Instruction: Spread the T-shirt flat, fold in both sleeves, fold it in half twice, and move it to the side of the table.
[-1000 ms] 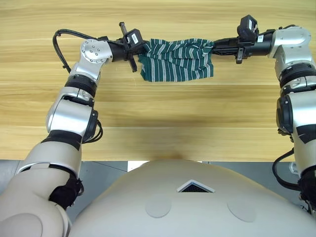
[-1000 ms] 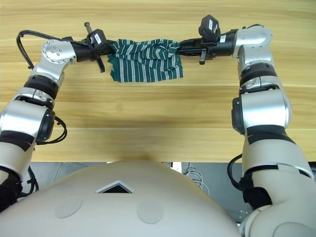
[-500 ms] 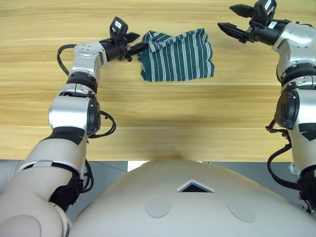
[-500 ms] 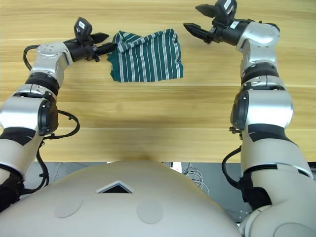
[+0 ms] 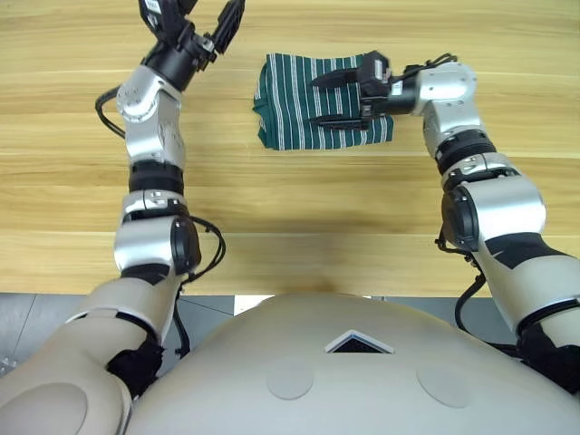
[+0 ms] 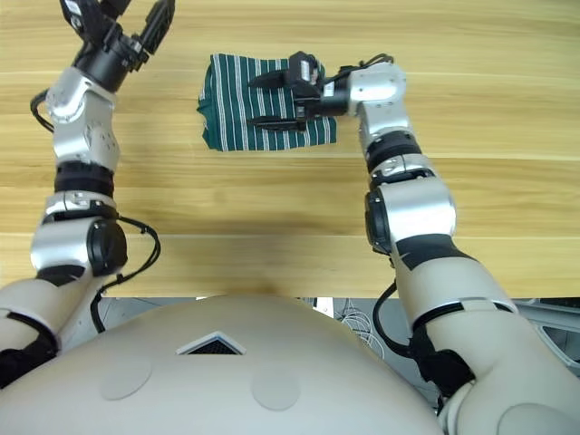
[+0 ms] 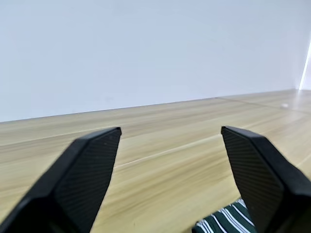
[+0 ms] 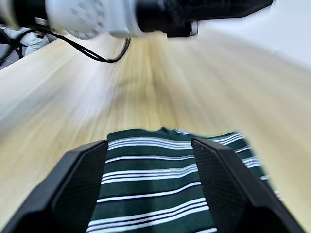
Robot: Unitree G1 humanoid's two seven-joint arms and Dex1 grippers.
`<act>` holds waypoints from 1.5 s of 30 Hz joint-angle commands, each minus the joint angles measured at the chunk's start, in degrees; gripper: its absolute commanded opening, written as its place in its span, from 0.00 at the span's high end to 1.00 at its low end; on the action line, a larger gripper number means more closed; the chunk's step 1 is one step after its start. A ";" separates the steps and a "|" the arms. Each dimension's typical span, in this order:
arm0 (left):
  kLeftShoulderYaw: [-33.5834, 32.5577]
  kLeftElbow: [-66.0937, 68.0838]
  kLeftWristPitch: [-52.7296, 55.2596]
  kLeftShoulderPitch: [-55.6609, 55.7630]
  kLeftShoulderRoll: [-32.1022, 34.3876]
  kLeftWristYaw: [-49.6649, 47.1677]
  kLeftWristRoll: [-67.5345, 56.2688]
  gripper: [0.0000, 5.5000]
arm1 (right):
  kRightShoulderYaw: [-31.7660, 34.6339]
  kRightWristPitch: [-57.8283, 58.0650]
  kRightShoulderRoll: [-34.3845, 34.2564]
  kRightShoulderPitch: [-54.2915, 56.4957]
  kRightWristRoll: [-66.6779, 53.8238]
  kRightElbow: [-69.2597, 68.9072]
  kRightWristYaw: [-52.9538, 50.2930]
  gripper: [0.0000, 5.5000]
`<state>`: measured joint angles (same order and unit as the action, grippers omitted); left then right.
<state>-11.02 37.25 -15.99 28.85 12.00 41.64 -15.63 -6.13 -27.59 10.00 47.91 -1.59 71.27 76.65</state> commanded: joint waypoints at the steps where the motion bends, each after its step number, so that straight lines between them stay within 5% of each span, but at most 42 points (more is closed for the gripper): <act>1: 2.37 -10.72 0.74 -7.51 -3.18 -3.79 0.38 0.33 | -3.94 7.82 -1.88 5.95 8.13 4.70 -16.09 0.42; 7: 6.44 -24.28 3.34 -15.42 -4.18 -7.46 1.71 0.33 | -7.03 13.96 1.78 1.27 15.24 7.49 -18.54 0.42; 13: 6.28 -32.67 5.46 -21.22 -3.54 -10.62 0.62 0.33 | -0.06 15.30 6.88 -5.82 11.15 7.79 -26.00 0.42; 20: 3.39 -39.80 6.30 -28.09 -2.98 -12.90 -2.51 0.33 | 10.66 21.35 13.37 -13.39 5.53 8.08 -52.81 0.42; 25: 2.17 -33.05 1.03 -27.97 -3.46 -16.67 1.45 0.33 | 15.89 23.72 14.46 -13.98 4.37 7.91 -71.09 0.42; 35: -1.72 -22.74 -7.64 -24.77 -1.75 -21.16 3.47 0.33 | 13.91 9.53 13.88 -6.95 10.38 5.84 -80.41 0.42; 42: -5.12 -1.14 -21.92 -17.14 0.83 -33.11 11.88 0.33 | 12.18 -11.30 -0.36 -2.17 8.58 2.88 -75.68 0.42; 45: -2.14 4.78 -28.10 -16.07 0.91 -37.61 18.59 0.33 | 10.35 -15.08 0.59 -3.56 11.03 3.07 -76.85 0.42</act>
<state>-15.19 39.09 -41.35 11.24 12.97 5.61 -0.13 3.84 -41.50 8.47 44.85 9.74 73.80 -0.16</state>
